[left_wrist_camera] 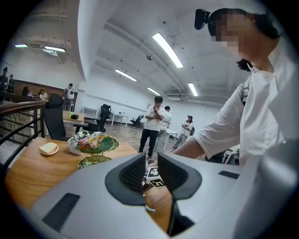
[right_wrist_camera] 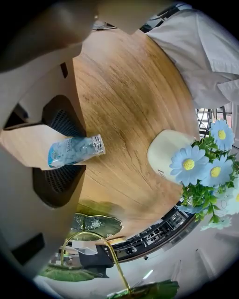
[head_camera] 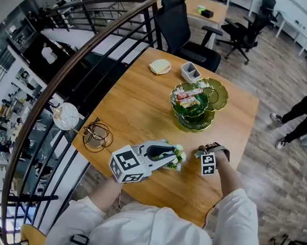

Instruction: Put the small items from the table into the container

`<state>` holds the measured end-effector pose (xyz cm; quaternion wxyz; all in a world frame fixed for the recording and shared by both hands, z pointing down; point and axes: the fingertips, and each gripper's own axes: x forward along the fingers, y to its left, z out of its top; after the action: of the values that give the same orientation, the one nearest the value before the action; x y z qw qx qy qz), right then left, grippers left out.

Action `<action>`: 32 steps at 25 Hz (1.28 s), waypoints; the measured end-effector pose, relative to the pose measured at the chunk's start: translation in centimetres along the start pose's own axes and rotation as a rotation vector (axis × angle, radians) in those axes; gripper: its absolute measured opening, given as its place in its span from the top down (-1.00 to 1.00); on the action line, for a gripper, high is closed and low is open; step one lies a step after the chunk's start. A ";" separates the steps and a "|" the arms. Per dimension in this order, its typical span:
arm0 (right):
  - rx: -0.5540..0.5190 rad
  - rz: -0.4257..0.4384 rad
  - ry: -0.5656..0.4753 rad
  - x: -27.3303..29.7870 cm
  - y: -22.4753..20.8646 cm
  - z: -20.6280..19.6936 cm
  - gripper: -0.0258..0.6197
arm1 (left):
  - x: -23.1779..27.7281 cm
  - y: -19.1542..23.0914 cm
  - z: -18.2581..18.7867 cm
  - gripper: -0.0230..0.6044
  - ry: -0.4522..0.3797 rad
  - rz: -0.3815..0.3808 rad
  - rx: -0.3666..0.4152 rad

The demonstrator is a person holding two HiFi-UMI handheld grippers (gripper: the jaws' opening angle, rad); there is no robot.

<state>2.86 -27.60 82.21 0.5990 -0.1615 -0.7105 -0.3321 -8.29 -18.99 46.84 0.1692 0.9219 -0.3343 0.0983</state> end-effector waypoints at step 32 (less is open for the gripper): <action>0.651 -0.131 -0.134 -2.9 -0.7 -0.2 0.35 | -1.3 -5.2 -3.1 0.71 -0.101 -0.103 -0.092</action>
<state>3.19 -27.73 79.25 0.5485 0.0628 -0.8260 -0.1142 -6.10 -13.34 48.00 0.1994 0.9328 -0.2989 0.0275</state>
